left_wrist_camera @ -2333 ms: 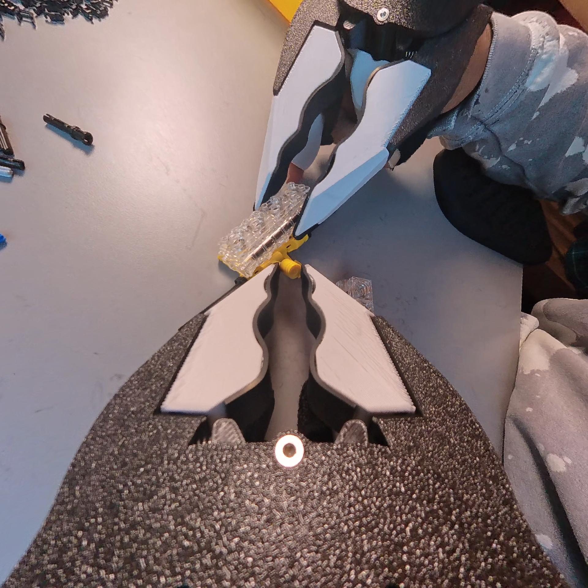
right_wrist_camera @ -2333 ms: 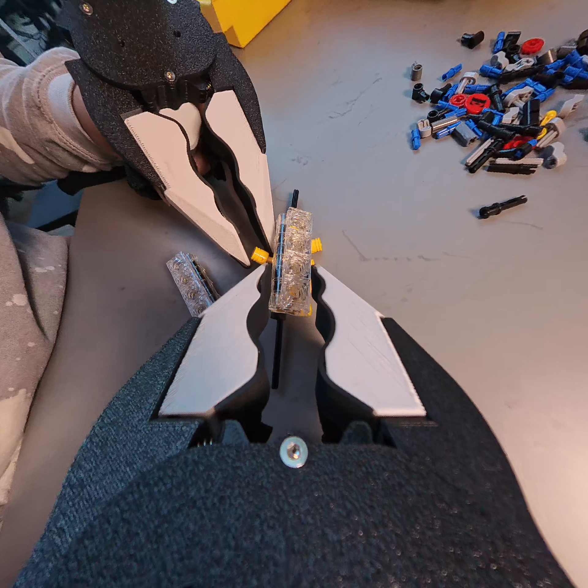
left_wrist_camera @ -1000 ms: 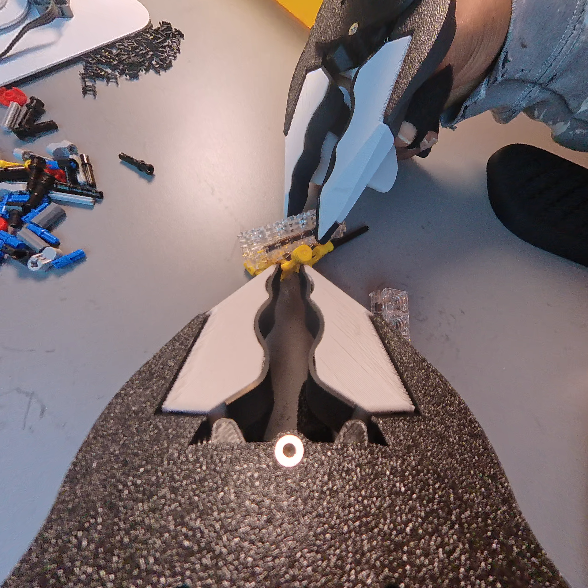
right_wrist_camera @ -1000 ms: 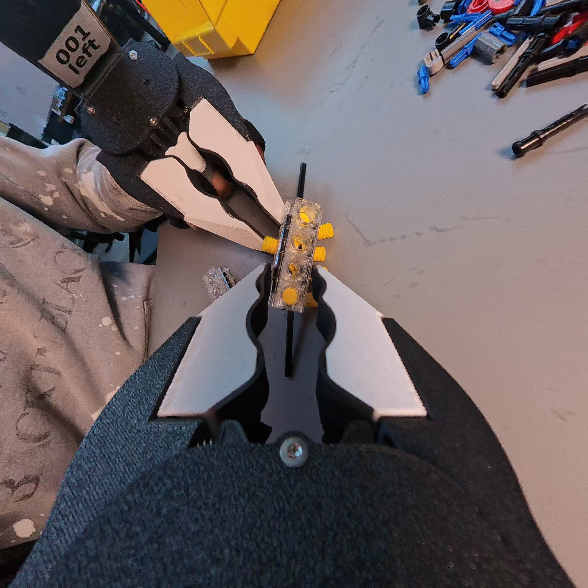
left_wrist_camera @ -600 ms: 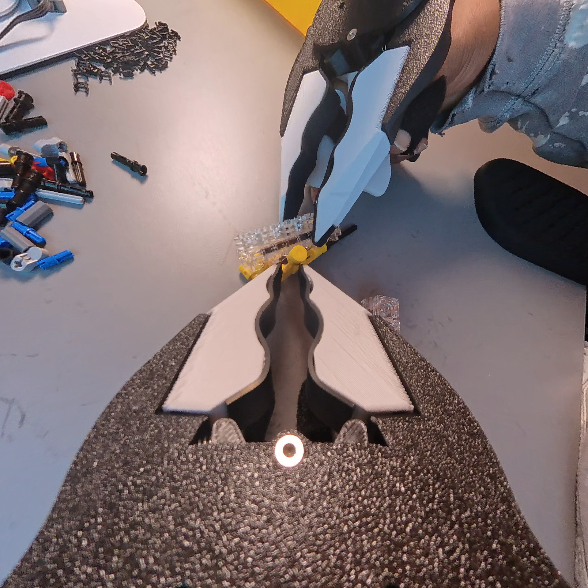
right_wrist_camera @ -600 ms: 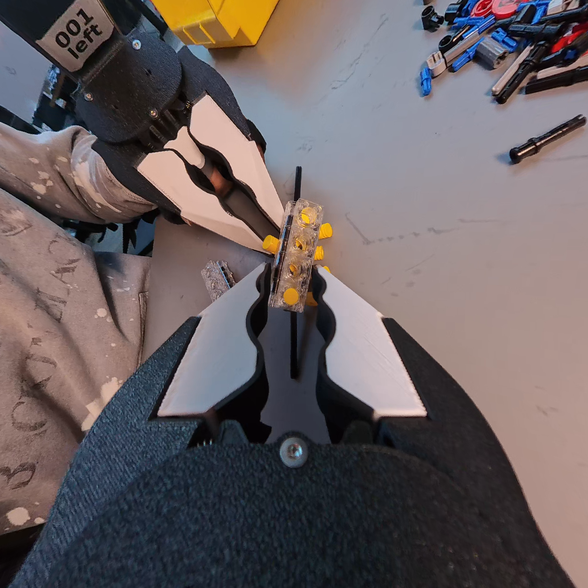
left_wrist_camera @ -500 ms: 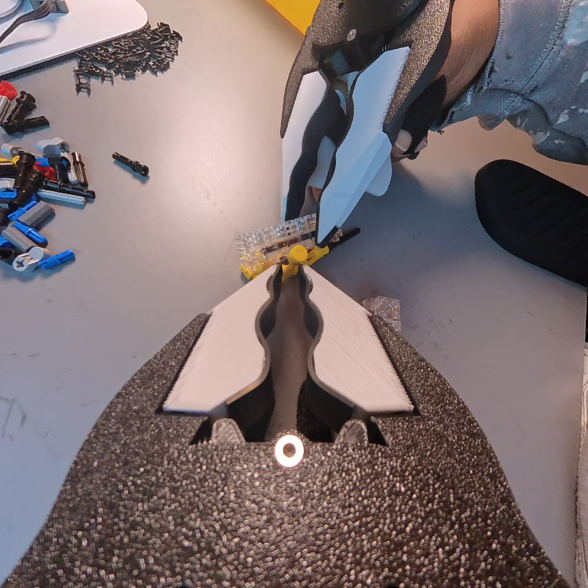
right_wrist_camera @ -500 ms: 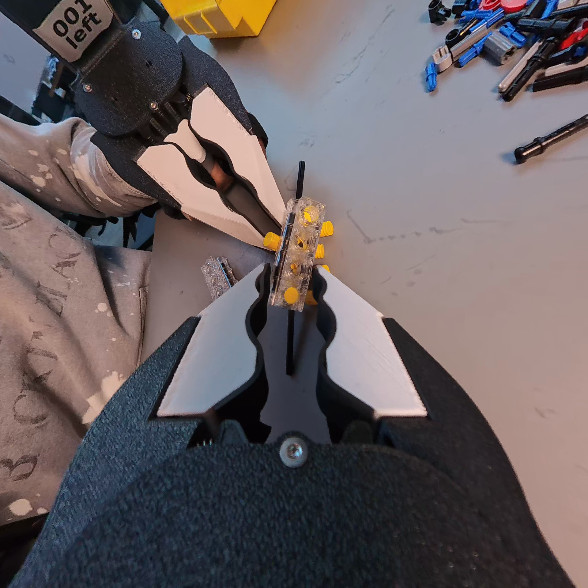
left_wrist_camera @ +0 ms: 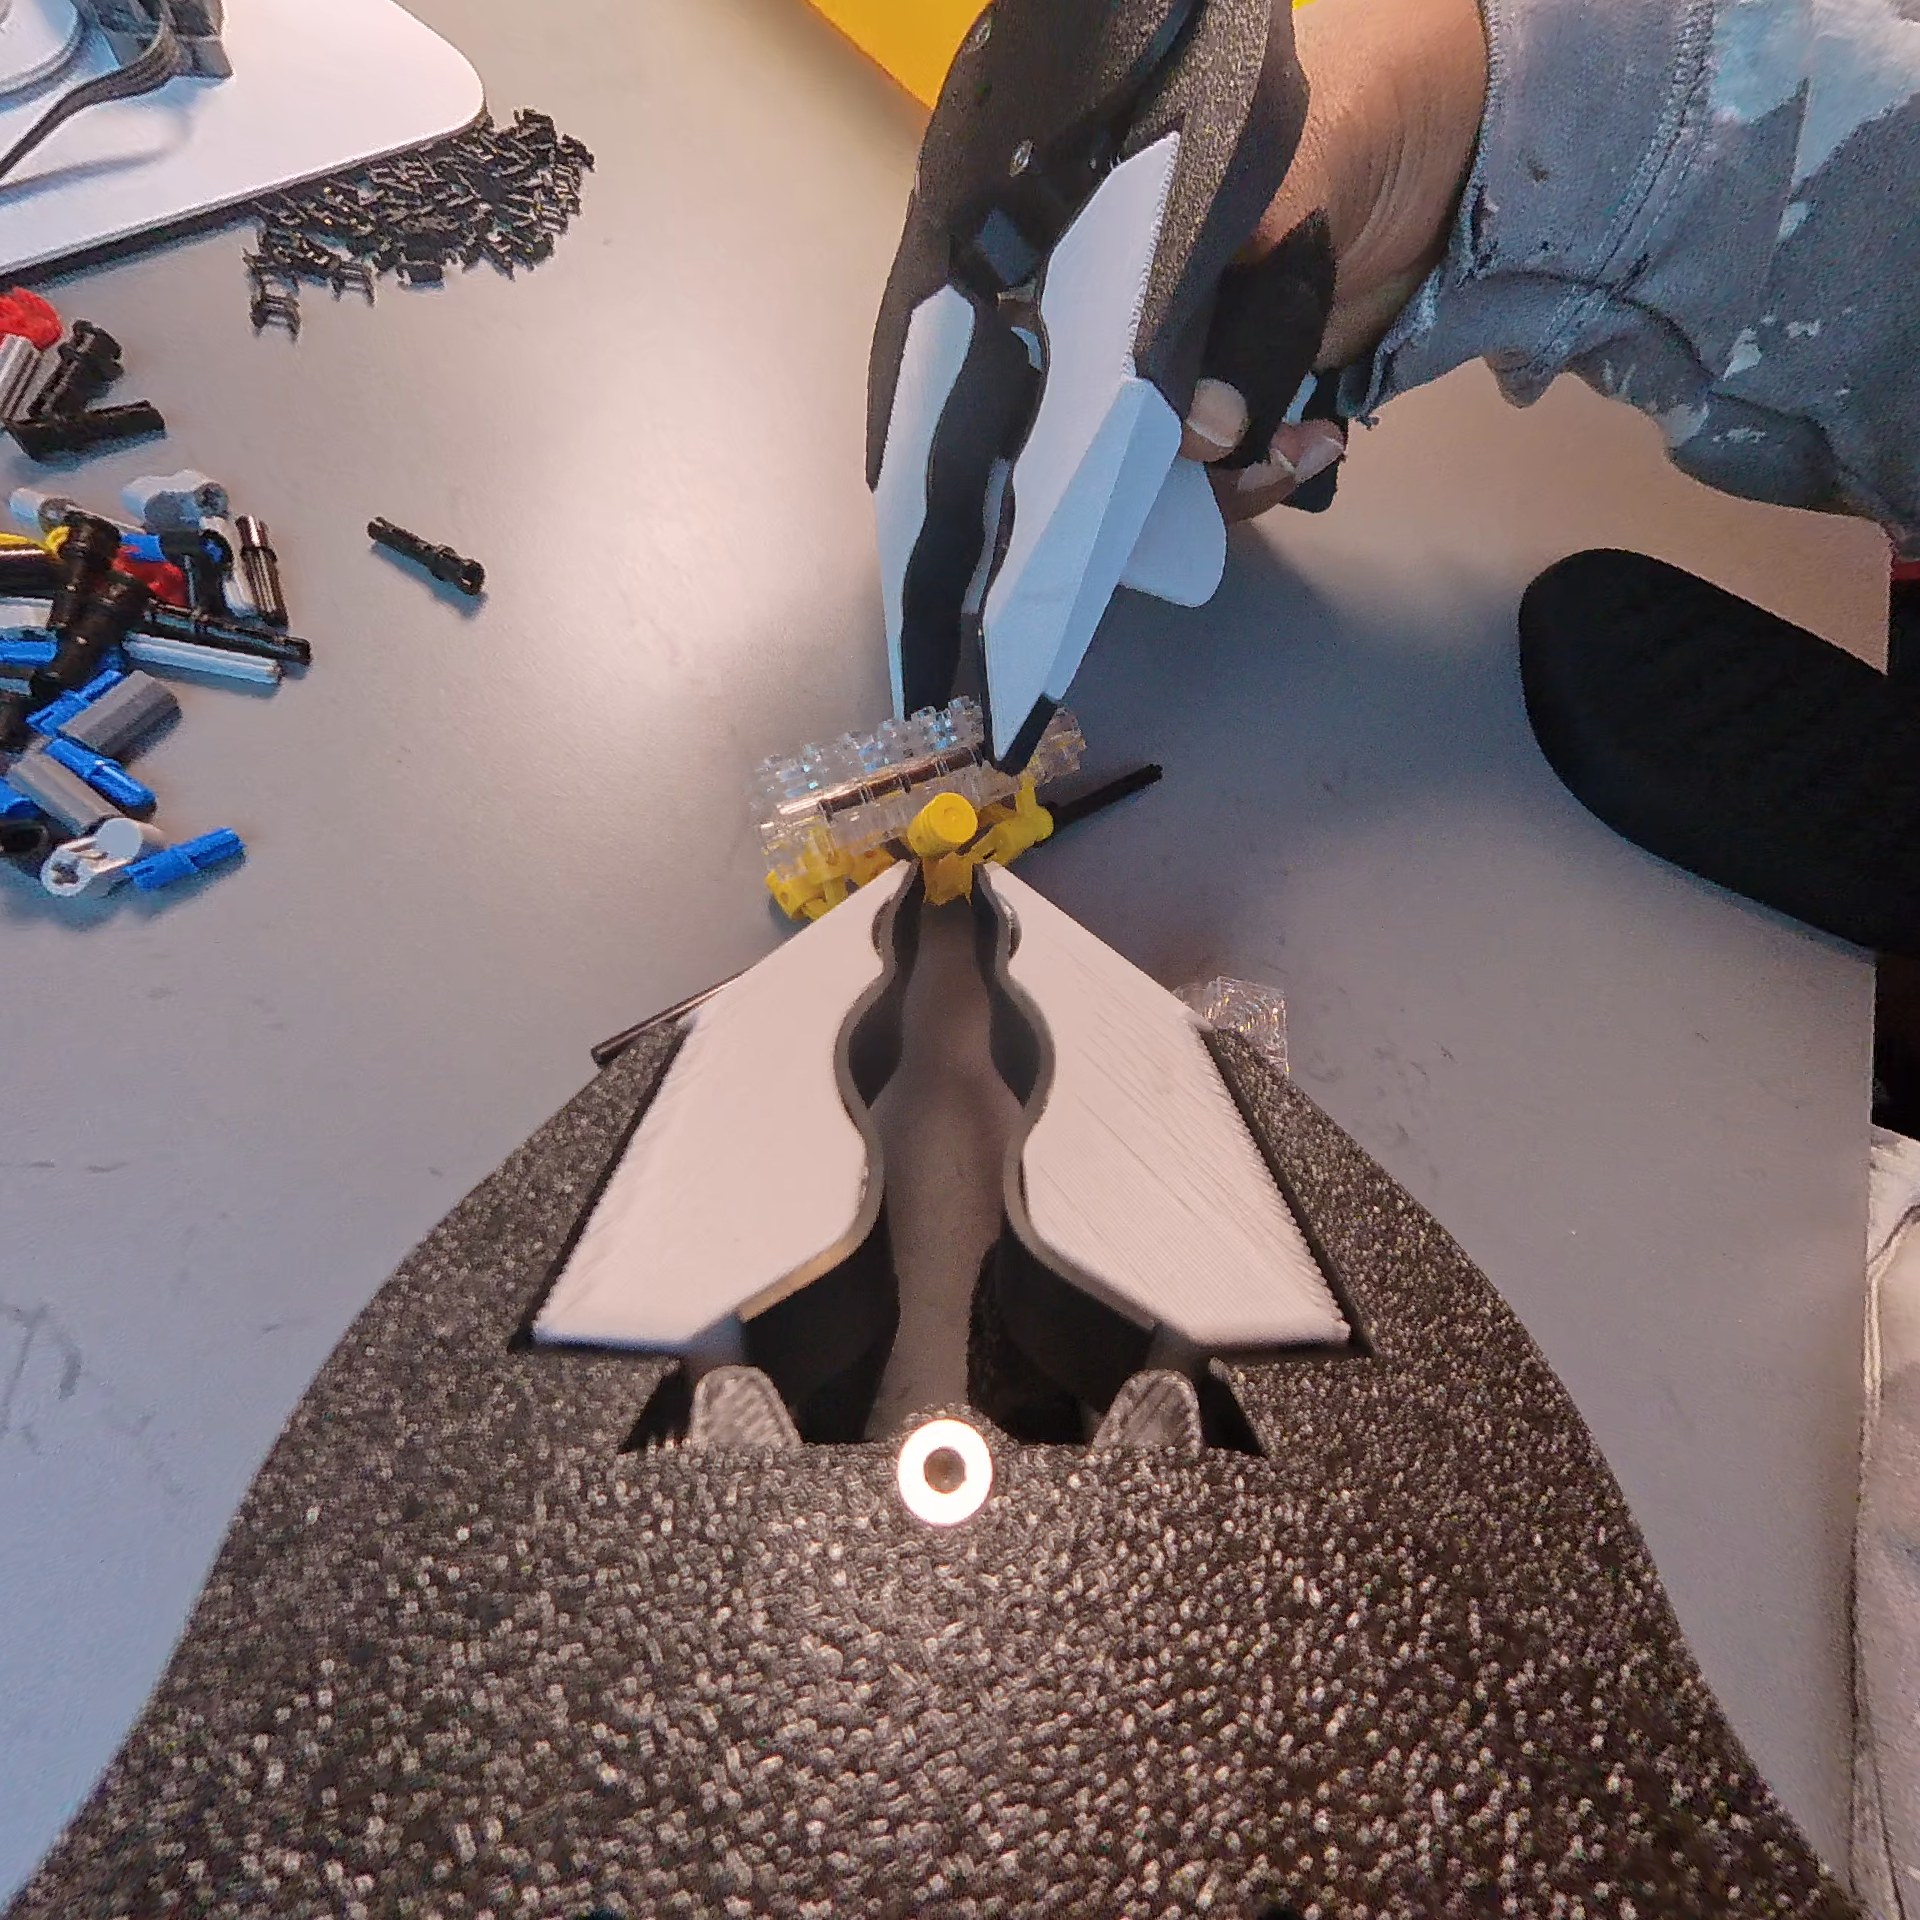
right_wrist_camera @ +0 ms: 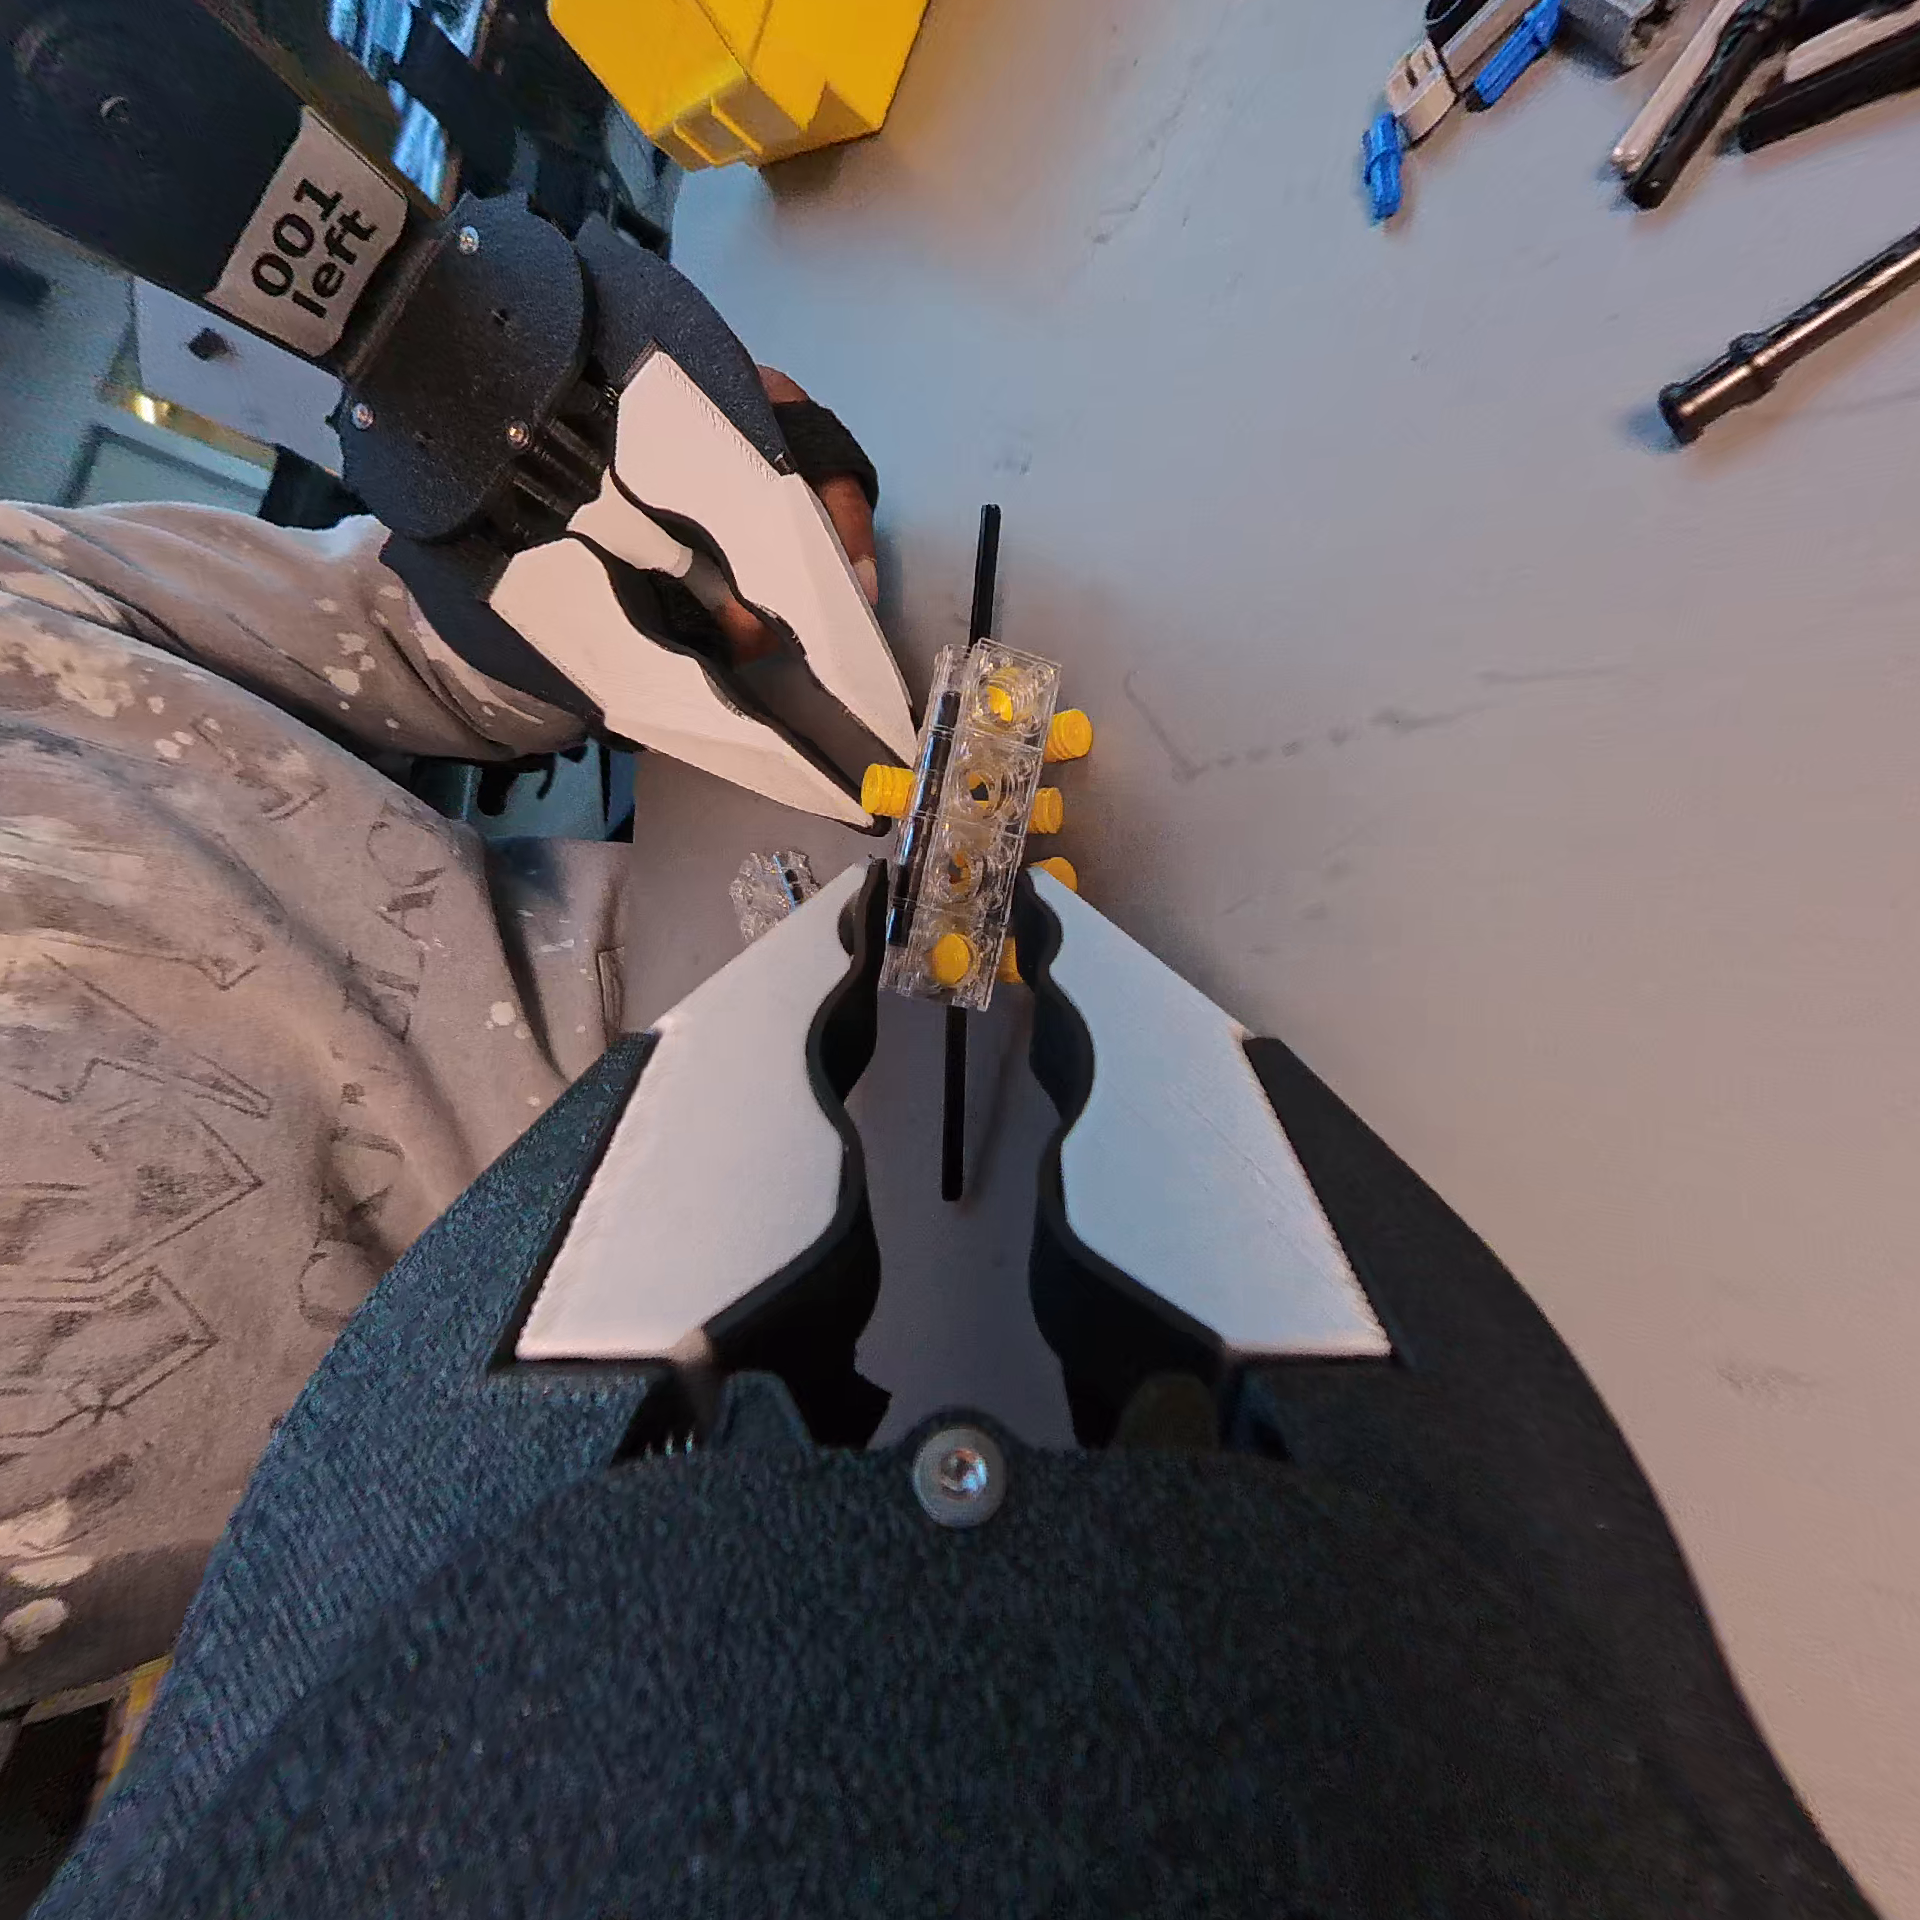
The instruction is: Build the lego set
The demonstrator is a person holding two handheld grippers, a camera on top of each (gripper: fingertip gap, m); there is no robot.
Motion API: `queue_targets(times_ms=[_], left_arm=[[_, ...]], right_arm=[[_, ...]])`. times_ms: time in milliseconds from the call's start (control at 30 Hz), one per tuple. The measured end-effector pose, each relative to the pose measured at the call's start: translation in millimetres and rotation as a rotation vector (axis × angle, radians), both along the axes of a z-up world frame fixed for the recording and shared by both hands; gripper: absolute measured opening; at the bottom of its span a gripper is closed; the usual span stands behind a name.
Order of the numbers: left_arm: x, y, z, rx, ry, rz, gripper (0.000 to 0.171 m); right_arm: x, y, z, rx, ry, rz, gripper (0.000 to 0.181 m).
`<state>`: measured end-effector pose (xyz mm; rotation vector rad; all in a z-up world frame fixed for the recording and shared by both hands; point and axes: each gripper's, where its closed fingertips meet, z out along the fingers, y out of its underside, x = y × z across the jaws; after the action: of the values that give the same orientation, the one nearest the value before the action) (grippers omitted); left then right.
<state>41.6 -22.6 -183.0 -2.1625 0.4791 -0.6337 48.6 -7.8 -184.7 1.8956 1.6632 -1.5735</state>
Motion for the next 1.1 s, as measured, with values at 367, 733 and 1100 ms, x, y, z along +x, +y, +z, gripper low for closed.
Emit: queue_targets(times_ms=[367,733,1100], left_arm=[[-1.2,3.1,-2.5,-0.01,0.013,0.014,0.006],[0.8,1.2,3.9,0.046,0.056,0.001,0.014],[-1.2,4.0,-0.5,0.012,0.05,0.014,0.009]], right_arm=[[-0.6,-1.2,-1.1,-0.008,-0.024,0.013,0.024],[-0.3,-1.1,-0.7,-0.028,-0.03,0.001,0.024],[-0.2,-0.7,-0.5,-0.036,-0.033,-0.002,0.024]])
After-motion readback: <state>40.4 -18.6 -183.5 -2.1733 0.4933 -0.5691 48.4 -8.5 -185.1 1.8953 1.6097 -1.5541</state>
